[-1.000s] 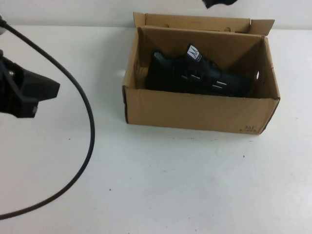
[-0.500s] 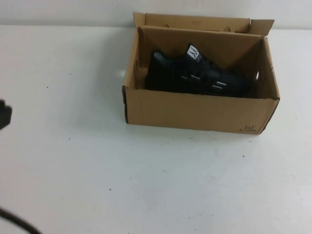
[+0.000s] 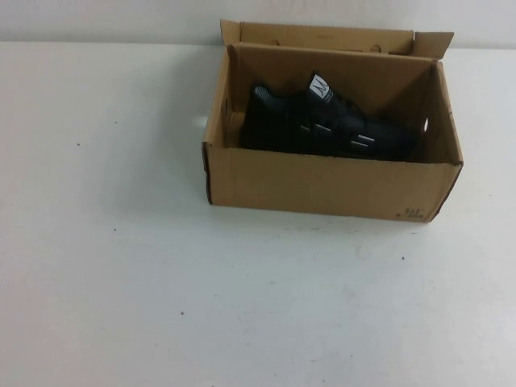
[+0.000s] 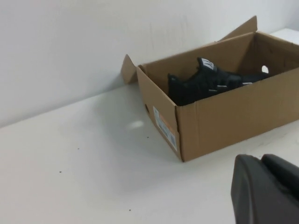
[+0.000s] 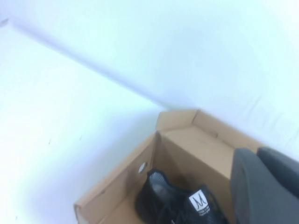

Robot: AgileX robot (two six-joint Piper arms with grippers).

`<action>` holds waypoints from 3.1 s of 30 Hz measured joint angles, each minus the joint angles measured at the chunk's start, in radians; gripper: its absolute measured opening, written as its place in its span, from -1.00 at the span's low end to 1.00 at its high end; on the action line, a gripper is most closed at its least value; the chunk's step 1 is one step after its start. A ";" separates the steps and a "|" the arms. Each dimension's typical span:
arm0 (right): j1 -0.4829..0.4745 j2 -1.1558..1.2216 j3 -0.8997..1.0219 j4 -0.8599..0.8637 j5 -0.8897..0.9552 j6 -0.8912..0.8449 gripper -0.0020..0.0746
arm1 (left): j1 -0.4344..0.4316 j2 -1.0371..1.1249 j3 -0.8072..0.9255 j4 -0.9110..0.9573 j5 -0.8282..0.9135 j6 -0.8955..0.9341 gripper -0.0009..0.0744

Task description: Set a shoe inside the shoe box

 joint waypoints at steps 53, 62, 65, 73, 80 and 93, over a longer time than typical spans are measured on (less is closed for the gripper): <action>0.000 -1.194 1.790 0.224 -0.678 -0.153 -0.97 | 0.000 -0.043 0.054 0.014 0.000 -0.080 -0.98; 0.000 -1.194 1.790 0.222 -0.589 -0.153 -0.98 | 0.000 -0.136 0.255 0.268 -0.208 -0.201 -0.98; 0.000 -1.196 1.790 0.222 -0.568 -0.153 -0.99 | 0.000 -0.136 0.352 0.487 -0.311 -0.470 -0.98; 0.000 -1.196 1.790 0.219 -0.533 -0.153 -0.99 | 0.000 -0.136 0.492 0.733 -0.338 -0.865 -0.98; 0.000 -1.196 1.790 0.218 -0.502 -0.153 -0.99 | 0.000 -0.136 0.520 0.703 -0.306 -0.888 -0.98; 0.000 -1.196 1.790 0.214 -0.484 -0.153 -0.99 | 0.000 -0.136 0.520 0.701 -0.306 -0.889 -0.98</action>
